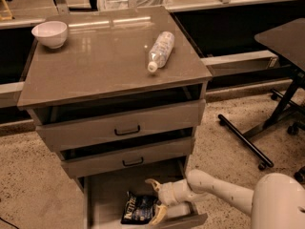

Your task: Pick blue chip bag from bottom drawer and place on counter

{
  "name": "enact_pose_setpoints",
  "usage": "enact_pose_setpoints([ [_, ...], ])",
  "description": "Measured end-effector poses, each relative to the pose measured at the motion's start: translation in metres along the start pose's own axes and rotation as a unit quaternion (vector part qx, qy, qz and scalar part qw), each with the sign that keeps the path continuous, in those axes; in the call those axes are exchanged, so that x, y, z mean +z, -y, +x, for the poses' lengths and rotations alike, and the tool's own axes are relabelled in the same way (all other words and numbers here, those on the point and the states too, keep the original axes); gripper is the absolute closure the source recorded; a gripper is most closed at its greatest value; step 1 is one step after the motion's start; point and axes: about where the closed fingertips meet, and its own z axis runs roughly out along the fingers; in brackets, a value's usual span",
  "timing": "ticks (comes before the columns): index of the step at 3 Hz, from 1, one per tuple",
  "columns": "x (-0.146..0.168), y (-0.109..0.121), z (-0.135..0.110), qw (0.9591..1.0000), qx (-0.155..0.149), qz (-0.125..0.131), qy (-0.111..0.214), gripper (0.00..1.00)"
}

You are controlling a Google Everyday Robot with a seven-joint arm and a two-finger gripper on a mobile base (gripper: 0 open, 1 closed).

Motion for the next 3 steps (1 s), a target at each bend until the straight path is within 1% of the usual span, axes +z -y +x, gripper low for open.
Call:
enact_pose_setpoints([
  [1, 0.008, -0.003, 0.001, 0.9997, -0.002, -0.006, -0.025, 0.02],
  [2, 0.021, 0.011, 0.022, 0.9985, 0.004, 0.006, -0.054, 0.07],
  [3, 0.034, 0.027, 0.050, 0.9976, 0.005, 0.013, -0.068, 0.25],
])
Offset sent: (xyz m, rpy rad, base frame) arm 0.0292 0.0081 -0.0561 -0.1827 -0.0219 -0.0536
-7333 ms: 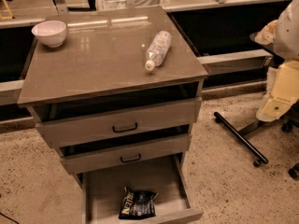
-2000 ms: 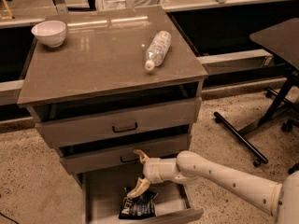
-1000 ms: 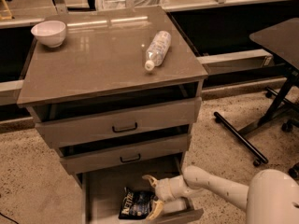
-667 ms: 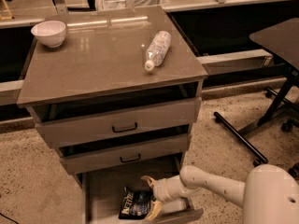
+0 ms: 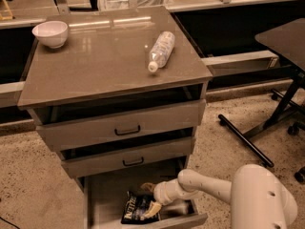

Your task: Pick blue chip bag from bottom drawer and place on counter

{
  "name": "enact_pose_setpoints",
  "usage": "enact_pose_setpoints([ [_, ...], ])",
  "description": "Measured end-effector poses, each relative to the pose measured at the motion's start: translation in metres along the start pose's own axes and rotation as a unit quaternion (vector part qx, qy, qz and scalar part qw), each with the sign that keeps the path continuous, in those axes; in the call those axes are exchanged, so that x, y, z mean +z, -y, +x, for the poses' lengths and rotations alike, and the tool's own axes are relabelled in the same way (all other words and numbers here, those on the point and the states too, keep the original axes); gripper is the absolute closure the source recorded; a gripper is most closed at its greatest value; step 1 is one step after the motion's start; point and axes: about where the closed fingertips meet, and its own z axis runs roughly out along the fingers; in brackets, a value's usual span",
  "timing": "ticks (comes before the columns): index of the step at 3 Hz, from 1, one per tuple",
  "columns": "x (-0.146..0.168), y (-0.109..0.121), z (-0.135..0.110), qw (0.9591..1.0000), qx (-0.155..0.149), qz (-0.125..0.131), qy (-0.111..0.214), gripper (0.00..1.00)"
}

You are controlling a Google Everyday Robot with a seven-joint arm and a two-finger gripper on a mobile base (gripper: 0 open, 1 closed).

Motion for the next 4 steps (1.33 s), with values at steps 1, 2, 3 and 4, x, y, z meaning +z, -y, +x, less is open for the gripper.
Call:
enact_pose_setpoints([
  [1, 0.027, 0.015, 0.043, 0.9996, -0.007, -0.009, -0.025, 0.22],
  [2, 0.040, 0.020, 0.069, 0.9994, -0.005, -0.018, -0.028, 0.22],
  [3, 0.062, 0.018, 0.088, 0.9980, -0.010, -0.051, -0.034, 0.28],
  [4, 0.073, 0.016, 0.091, 0.9969, -0.016, -0.070, -0.030, 0.46],
])
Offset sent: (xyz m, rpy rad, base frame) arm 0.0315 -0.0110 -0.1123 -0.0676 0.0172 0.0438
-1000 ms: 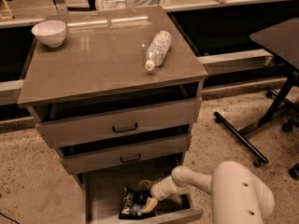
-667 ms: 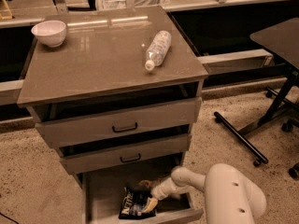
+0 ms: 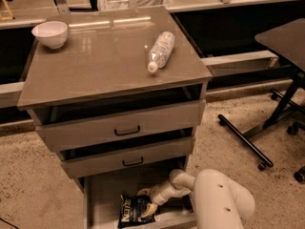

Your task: Pick blue chip bag from bottom drawer and place on counter

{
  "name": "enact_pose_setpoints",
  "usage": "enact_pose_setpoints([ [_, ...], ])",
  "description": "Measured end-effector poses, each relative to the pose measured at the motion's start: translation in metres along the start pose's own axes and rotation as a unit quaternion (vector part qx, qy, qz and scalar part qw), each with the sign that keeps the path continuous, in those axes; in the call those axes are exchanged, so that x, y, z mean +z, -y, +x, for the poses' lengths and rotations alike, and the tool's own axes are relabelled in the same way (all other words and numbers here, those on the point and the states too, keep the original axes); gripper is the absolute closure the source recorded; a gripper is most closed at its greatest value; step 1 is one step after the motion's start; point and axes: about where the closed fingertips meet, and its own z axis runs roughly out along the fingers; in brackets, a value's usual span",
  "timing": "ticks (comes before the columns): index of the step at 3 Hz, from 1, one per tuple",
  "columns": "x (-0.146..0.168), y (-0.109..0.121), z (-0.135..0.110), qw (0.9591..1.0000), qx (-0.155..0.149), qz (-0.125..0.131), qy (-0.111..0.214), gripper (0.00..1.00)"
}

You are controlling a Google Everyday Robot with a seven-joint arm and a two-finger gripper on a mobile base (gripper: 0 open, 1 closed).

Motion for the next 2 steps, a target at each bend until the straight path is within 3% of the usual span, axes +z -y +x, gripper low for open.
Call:
enact_pose_setpoints([
  [1, -0.003, 0.000, -0.004, 1.0000, 0.000, 0.000, 0.000, 0.70],
  [2, -0.022, -0.010, -0.038, 0.9985, -0.030, -0.002, 0.045, 0.93],
])
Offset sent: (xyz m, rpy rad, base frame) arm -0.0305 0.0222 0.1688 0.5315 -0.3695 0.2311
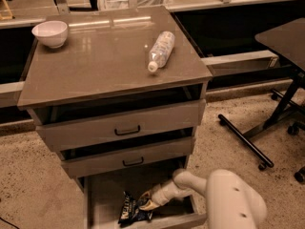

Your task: Pick blue chip bag from bottom drawer and place on counter

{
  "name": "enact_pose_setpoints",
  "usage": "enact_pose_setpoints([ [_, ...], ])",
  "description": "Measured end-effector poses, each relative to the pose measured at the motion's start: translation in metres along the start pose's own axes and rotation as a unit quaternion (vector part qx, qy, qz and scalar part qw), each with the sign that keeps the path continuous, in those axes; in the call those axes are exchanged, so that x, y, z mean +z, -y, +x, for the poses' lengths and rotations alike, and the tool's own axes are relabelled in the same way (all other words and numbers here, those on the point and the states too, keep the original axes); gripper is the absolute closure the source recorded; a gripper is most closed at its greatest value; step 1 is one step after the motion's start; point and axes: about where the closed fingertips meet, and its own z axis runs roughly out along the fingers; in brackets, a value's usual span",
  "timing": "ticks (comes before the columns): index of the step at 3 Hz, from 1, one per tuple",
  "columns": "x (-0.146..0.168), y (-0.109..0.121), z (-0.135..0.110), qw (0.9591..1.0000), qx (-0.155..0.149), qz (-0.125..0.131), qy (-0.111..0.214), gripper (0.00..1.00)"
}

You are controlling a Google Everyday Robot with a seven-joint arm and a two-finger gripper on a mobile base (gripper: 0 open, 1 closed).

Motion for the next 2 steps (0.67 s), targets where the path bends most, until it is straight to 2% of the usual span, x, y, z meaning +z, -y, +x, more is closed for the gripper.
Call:
enact_pose_setpoints([
  [1, -0.042, -0.016, -0.086, 0.9896, -0.112, 0.027, 0.086, 1.00],
  [2, -0.093, -0.038, -0.172, 0.9567, -0.254, 0.066, 0.126, 1.00],
])
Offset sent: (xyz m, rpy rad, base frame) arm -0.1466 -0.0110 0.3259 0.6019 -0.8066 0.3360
